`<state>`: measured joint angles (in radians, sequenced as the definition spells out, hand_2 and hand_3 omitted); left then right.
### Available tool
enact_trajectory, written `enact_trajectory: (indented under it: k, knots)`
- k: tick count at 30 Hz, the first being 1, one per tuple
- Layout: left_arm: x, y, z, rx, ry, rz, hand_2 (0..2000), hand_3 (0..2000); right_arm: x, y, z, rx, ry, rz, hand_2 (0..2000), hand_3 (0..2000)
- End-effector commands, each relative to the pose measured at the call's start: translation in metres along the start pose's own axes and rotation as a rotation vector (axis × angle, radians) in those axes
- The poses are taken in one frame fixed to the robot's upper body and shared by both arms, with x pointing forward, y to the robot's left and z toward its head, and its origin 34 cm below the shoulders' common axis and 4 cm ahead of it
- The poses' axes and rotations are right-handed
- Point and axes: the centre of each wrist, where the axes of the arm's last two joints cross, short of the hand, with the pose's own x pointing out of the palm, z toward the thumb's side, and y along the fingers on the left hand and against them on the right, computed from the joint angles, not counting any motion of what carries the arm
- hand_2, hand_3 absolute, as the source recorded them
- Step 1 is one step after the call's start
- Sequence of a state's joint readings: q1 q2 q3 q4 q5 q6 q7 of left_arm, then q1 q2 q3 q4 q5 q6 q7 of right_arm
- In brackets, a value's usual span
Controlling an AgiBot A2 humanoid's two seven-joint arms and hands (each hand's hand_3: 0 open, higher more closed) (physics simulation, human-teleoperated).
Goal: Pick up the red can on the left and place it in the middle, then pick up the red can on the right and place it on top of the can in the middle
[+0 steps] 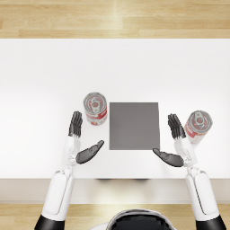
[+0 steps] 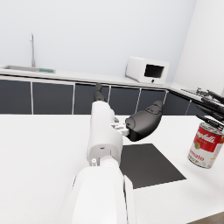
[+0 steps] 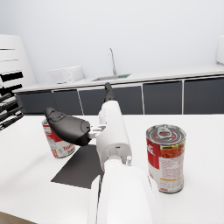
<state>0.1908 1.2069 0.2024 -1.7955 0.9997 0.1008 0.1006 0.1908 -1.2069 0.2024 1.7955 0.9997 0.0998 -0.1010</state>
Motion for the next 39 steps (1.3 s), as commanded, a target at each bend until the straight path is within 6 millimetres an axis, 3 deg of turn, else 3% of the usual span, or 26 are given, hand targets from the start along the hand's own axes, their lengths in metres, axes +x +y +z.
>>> enact_trajectory:
  k: [1, 21, 22, 23, 28, 32, 35, 39]
  knots:
    - [0.000, 0.000, 0.000, 0.000, 0.000, 0.000, 0, 0, 0.000, 0.000, 0.000, 0.000, 0.000, 0.000, 0, 0]
    - [0.000, 0.000, 0.000, 0.000, 0.000, 0.000, 0, 0, 0.000, 0.000, 0.000, 0.000, 0.000, 0.000, 0, 0]
    - [0.004, 0.000, -0.007, -0.028, -0.002, -0.017, 0, 0, 0.000, 0.000, 0.000, 0.000, 0.000, 0.000, 0, 0]
    - [0.005, 0.004, -0.002, 0.026, -0.008, -0.042, 0, 0, 0.004, -0.001, -0.007, 0.027, -0.008, 0.017, 0, 0]
    - [-0.003, 0.034, 0.019, 0.184, -0.043, -0.037, 0, 0, -0.004, -0.009, 0.012, -0.145, -0.018, -0.108, 0, 0]
    - [-0.011, 0.050, 0.025, 0.226, 0.115, 0.013, 0, 0, -0.016, -0.002, 0.026, -0.206, 0.169, -0.195, 0, 0]
    - [-0.016, 0.062, 0.024, 0.223, 0.234, 0.053, 0, 0, -0.029, 0.007, 0.038, -0.241, 0.318, -0.282, 0, 0]
    - [-0.020, 0.077, 0.006, 0.149, 0.299, 0.074, 0, 0, -0.045, 0.016, 0.046, -0.254, 0.410, -0.375, 0, 0]
